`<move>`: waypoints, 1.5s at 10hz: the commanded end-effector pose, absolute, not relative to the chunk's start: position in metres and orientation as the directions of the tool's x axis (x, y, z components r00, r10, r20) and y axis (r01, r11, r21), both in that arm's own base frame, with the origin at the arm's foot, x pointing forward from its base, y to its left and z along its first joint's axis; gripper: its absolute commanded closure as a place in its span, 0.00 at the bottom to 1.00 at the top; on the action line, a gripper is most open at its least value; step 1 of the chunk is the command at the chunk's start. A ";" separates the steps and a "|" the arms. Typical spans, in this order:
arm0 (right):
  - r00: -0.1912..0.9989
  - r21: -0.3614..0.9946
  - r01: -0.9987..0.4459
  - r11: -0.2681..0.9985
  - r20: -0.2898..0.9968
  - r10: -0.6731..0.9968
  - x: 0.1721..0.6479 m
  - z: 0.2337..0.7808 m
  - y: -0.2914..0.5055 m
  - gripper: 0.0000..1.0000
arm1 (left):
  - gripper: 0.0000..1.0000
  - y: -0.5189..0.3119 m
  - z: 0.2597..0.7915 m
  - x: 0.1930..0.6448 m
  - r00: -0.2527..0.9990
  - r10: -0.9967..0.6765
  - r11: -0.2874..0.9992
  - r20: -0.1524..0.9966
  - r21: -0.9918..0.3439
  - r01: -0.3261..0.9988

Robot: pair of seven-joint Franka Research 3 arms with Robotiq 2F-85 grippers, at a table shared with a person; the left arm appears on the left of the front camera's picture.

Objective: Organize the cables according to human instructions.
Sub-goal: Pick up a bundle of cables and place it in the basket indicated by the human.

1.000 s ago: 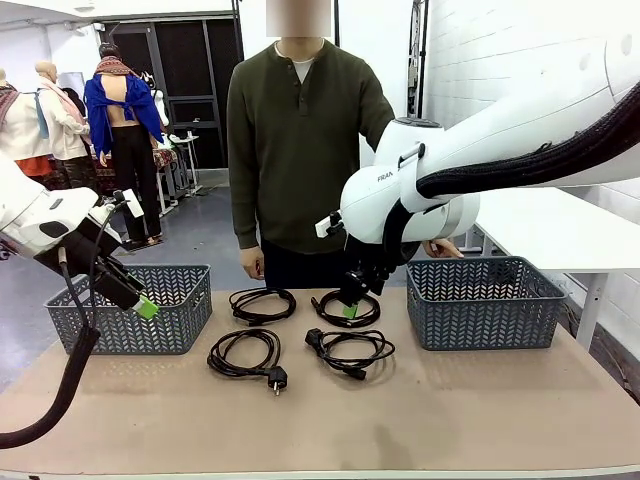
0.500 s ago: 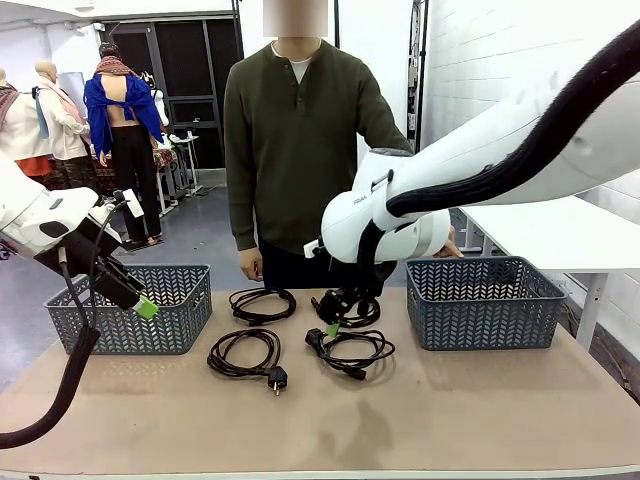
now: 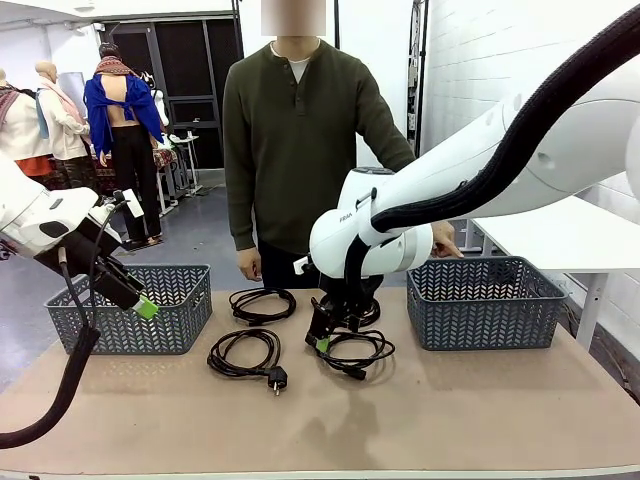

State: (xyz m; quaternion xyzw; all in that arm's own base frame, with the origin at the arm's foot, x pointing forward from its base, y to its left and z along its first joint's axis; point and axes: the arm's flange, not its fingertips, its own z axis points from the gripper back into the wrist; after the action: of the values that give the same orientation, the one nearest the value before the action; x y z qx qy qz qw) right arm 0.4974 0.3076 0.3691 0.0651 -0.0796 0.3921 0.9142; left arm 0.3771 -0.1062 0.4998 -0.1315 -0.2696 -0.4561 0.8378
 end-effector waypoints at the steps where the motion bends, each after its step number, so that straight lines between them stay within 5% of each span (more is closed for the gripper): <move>1: 0.671 0.042 -0.737 0.675 0.169 0.722 0.511 0.361 0.311 0.00 | 0.00 -0.104 0.499 0.377 0.430 -0.689 0.536 0.584 0.011 0.844; 15: 0.637 0.016 -0.766 0.643 0.157 0.755 0.539 0.312 0.325 0.00 | 0.00 -0.104 0.499 0.377 0.430 -0.689 0.536 0.584 0.011 0.844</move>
State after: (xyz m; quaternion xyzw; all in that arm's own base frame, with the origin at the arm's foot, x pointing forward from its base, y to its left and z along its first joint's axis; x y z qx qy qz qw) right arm 0.5347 0.3238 0.3172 0.0517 -0.0537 0.4213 0.9038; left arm 0.3771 -0.1062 0.4998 -0.1315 -0.2696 -0.4560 0.8379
